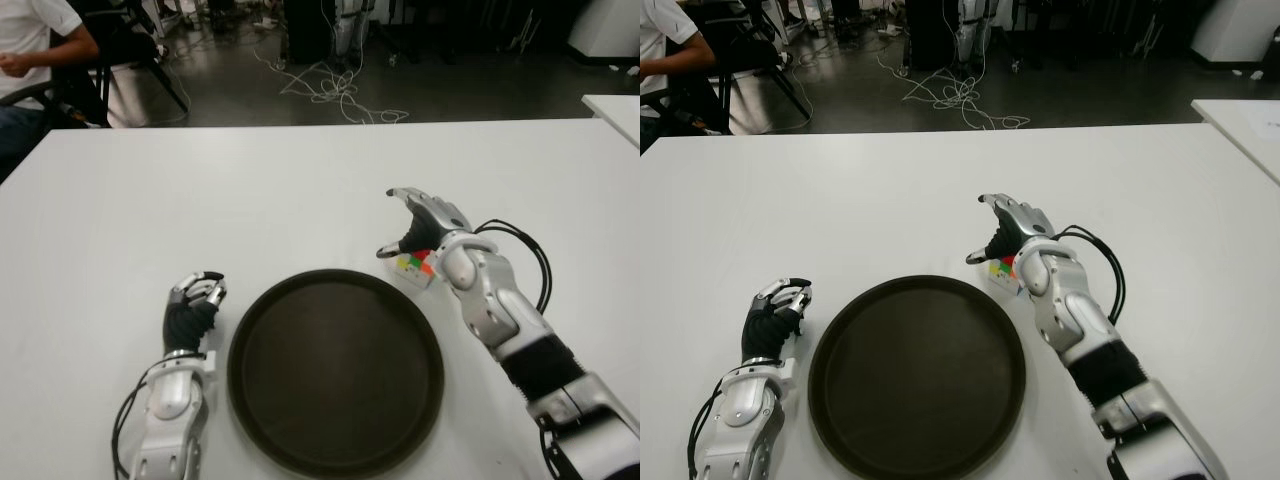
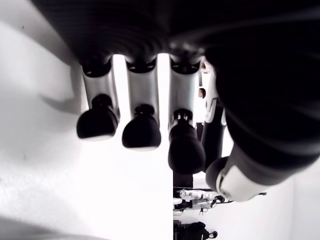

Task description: Pick up the Rubik's Cube and put it in the plate

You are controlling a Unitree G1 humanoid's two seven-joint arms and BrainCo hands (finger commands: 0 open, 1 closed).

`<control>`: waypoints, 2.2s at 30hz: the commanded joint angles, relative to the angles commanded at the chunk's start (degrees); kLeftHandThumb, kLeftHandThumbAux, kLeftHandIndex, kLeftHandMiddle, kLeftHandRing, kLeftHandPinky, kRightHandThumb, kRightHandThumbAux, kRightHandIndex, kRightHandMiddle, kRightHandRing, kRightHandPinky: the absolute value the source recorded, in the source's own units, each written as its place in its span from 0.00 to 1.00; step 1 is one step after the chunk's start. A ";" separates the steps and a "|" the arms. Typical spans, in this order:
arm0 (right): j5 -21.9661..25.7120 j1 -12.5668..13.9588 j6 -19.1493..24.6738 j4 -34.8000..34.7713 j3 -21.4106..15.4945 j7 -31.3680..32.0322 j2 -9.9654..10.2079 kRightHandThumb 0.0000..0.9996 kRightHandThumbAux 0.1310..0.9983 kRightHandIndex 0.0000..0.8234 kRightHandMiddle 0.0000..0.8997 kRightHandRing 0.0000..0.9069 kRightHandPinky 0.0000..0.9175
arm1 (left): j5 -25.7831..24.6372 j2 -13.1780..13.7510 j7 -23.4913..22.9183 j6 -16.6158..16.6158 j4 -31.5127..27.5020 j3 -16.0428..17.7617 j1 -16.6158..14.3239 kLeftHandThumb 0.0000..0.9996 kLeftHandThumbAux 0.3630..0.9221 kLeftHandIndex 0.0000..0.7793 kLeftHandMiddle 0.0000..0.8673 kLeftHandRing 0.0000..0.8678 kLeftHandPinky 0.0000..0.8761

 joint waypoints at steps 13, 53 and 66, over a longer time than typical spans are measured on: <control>-4.25 2.02 6.88 -17.28 0.64 11.05 -2.94 0.00 0.72 0.00 0.00 0.00 0.00 | -0.03 0.05 -0.14 -0.15 0.56 0.11 -0.41 0.71 0.61 0.57 0.94 0.95 0.94; -5.31 1.68 4.40 -16.31 -0.20 13.83 -4.36 0.00 0.79 0.00 0.00 0.00 0.03 | 1.98 -0.41 1.64 2.15 -1.52 -0.44 0.12 0.71 0.61 0.57 0.94 0.95 0.94; -4.31 -0.39 3.54 -7.50 -0.82 10.39 -3.15 0.00 0.82 0.02 0.00 0.00 0.02 | 1.85 -0.22 1.07 1.94 -1.69 -0.64 0.43 0.71 0.61 0.57 0.94 0.95 0.94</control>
